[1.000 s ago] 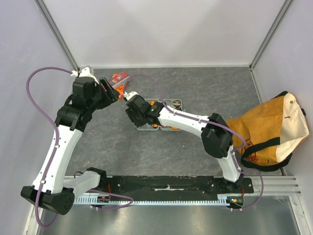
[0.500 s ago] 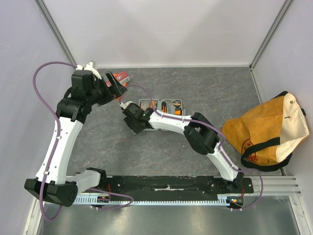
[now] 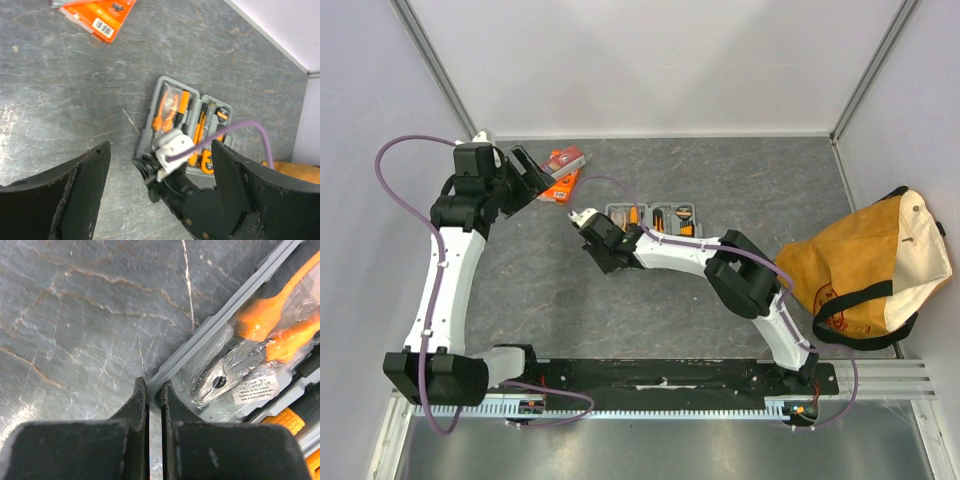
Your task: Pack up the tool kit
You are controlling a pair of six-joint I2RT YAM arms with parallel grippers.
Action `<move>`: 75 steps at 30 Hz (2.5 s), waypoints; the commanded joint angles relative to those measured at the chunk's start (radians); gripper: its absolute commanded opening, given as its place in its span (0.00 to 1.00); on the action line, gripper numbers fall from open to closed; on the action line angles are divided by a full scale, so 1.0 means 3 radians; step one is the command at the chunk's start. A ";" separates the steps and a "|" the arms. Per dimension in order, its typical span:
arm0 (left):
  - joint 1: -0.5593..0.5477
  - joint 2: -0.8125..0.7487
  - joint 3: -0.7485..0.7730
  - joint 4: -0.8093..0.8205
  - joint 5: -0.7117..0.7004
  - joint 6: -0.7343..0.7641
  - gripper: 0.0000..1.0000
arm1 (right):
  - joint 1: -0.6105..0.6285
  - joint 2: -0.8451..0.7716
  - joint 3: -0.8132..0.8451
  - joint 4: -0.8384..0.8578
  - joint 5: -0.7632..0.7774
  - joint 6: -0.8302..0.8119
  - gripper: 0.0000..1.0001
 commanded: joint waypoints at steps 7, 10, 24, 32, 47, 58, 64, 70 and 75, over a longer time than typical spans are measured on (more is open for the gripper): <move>0.0277 0.0282 -0.0773 0.0820 0.0681 -0.0166 0.85 | -0.0020 -0.0819 -0.0777 0.0891 -0.0028 -0.0007 0.00; 0.0262 0.0481 -0.1095 0.1413 0.1430 -0.0038 0.84 | -0.0015 -0.1003 -0.0930 0.1090 -0.0176 -0.0028 0.00; -0.0239 0.1597 -0.1240 0.2330 0.1999 -0.0028 0.83 | -0.0015 -0.1213 -0.1146 0.1280 -0.0759 -0.0038 0.00; -0.0306 0.1791 -0.1163 0.2141 0.1860 -0.0043 0.58 | -0.0015 -0.1249 -0.1176 0.1285 -0.0754 -0.0023 0.00; -0.0311 0.1944 -0.0601 0.1319 0.1350 0.0278 0.06 | -0.0101 -0.1331 -0.0998 0.0841 -0.0059 0.0309 0.53; -0.0316 0.2087 0.0171 0.0470 0.0828 0.0876 0.03 | -0.0760 -0.1862 -0.1288 0.0447 0.0652 0.1009 0.60; -0.0316 0.2108 0.0412 0.0147 0.0628 0.1127 0.02 | -0.1175 -0.1832 -0.1595 0.0323 0.0698 0.1225 0.55; -0.0336 0.2057 0.0545 0.0040 0.0470 0.1158 0.02 | -0.1186 -0.1393 -0.1463 0.0242 0.0382 0.1163 0.51; -0.0418 0.2031 0.0606 0.0040 0.0444 0.1148 0.02 | -0.1186 -0.1208 -0.1478 0.0226 0.0080 0.1286 0.48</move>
